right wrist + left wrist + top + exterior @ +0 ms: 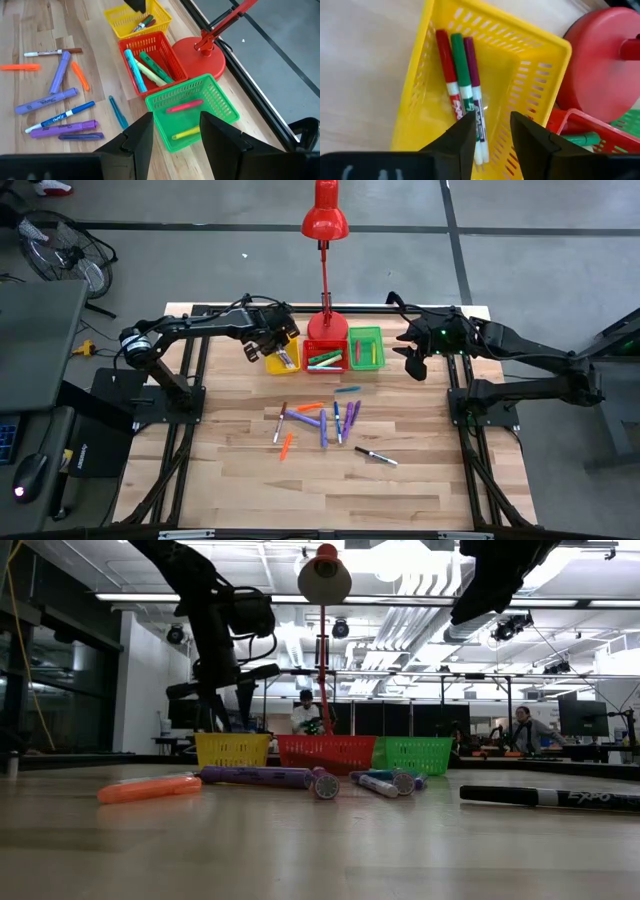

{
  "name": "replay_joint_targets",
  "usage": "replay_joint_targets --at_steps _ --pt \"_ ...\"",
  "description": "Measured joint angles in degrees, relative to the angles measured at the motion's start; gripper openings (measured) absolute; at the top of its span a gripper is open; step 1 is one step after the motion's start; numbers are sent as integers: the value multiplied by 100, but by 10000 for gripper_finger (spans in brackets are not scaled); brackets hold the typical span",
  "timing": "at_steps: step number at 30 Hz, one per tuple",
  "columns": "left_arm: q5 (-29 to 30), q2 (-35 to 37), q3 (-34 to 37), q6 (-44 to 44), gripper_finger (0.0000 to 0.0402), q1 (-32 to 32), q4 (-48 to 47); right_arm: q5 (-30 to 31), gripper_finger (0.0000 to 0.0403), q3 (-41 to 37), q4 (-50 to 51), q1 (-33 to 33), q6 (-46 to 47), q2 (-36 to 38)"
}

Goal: Pick & Place Markers
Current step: Put the brown marker pen into the yellow bin

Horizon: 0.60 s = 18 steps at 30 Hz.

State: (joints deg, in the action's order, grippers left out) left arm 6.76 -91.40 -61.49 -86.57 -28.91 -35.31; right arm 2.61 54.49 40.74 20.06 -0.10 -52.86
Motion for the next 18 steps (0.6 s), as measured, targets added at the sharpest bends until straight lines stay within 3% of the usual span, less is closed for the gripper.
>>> replay_joint_targets --at_steps 10,18 --pt "450 705 -482 1678 124 142 -862 12 149 1 234 24 -39 10" --pt "533 1098 -681 1603 124 1044 -2188 42 149 0 231 24 -20 11"
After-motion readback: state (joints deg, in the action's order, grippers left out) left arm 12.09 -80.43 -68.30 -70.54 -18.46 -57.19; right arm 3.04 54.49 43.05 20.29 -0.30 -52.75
